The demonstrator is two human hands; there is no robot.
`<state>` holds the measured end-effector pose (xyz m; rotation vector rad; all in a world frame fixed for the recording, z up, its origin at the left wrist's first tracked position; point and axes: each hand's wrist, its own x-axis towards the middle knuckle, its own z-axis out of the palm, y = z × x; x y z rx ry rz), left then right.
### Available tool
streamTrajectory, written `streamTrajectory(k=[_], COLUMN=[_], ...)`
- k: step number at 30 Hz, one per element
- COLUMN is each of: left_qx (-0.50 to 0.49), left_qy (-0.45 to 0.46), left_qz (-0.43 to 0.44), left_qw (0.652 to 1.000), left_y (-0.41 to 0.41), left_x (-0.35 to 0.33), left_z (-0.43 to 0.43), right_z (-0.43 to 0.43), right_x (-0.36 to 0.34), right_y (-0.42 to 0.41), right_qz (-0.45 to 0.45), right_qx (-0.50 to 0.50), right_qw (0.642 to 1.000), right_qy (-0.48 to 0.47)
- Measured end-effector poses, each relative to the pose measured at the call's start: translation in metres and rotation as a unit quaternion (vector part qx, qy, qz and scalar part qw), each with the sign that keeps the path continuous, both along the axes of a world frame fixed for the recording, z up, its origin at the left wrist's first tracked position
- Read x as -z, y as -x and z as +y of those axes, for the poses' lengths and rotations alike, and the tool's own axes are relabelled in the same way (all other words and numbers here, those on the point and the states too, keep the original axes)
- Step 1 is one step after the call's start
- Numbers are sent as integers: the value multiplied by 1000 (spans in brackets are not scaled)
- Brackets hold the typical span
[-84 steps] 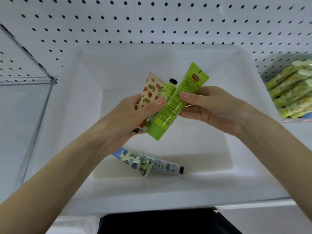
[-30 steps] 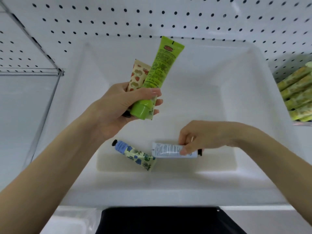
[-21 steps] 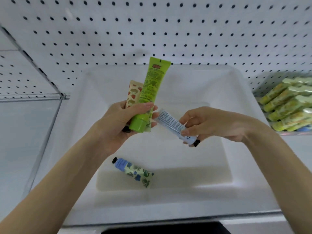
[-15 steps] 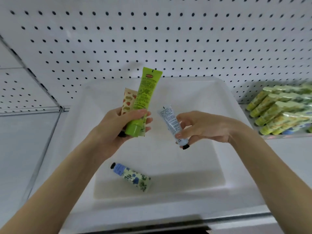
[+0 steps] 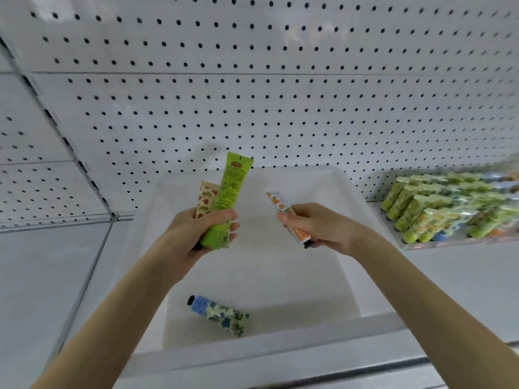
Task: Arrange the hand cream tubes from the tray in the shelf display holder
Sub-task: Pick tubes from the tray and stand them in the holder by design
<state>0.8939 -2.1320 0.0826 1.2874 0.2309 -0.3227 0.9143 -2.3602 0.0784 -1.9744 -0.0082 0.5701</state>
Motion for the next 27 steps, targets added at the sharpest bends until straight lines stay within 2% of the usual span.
streamTrajectory(k=[5, 10, 13, 18, 27], left_qx=[12, 48, 71, 120, 99], left_qy=[14, 29, 39, 22, 48], left_qz=[-22, -29, -35, -72, -72], left_qw=[1000, 998, 996, 990, 991], left_y=[22, 41, 57, 86, 105], left_x=[-15, -17, -16, -22, 8], left_z=[-10, -48, -80, -145, -340], right_z=[-5, -29, -62, -139, -355], right_x=[-10, -19, -28, -35, -16], right_y=[30, 68, 90, 111, 112], right_qz=[-29, -83, -118, -189, -192], right_qx=[73, 149, 165, 176, 215], right_qw=[997, 979, 971, 959, 949], right_qy=[-20, -111, -126, -115, -127])
